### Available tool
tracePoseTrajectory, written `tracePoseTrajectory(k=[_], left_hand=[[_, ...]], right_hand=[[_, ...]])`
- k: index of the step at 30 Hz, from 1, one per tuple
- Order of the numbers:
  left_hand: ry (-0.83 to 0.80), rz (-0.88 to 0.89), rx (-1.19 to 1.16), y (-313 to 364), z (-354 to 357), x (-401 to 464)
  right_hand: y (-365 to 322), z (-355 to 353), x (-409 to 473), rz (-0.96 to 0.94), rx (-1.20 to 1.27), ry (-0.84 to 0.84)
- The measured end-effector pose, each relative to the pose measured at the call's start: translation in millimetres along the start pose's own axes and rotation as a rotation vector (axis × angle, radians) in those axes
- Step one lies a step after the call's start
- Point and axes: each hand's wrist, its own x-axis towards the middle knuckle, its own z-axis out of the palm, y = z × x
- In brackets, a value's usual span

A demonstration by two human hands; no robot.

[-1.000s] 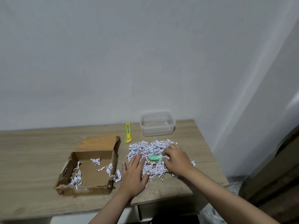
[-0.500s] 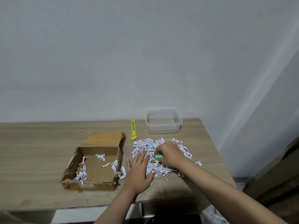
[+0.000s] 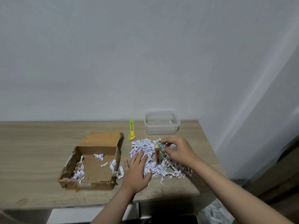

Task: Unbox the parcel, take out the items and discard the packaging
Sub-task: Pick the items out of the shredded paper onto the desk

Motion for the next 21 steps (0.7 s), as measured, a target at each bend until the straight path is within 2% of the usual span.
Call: tracePoseTrajectory(k=[5, 10, 14, 21], left_hand=[[0.018, 0.036, -0.024, 2, -3, -2], [0.111, 0.121, -0.035, 4, -5, -9], [0.163, 0.169, -0.064, 5, -3, -13], [0.204, 0.063, -0.012, 3, 0, -11]], right_hand=[[-12, -12, -2, 0.080, 0.252, 0.089], [-15, -21, -3, 0.114, 0.472, 0.176], [-14, -32, -2, 0.144, 0.512, 0.244], [5, -58, 1, 0.138, 0.503, 0.369]])
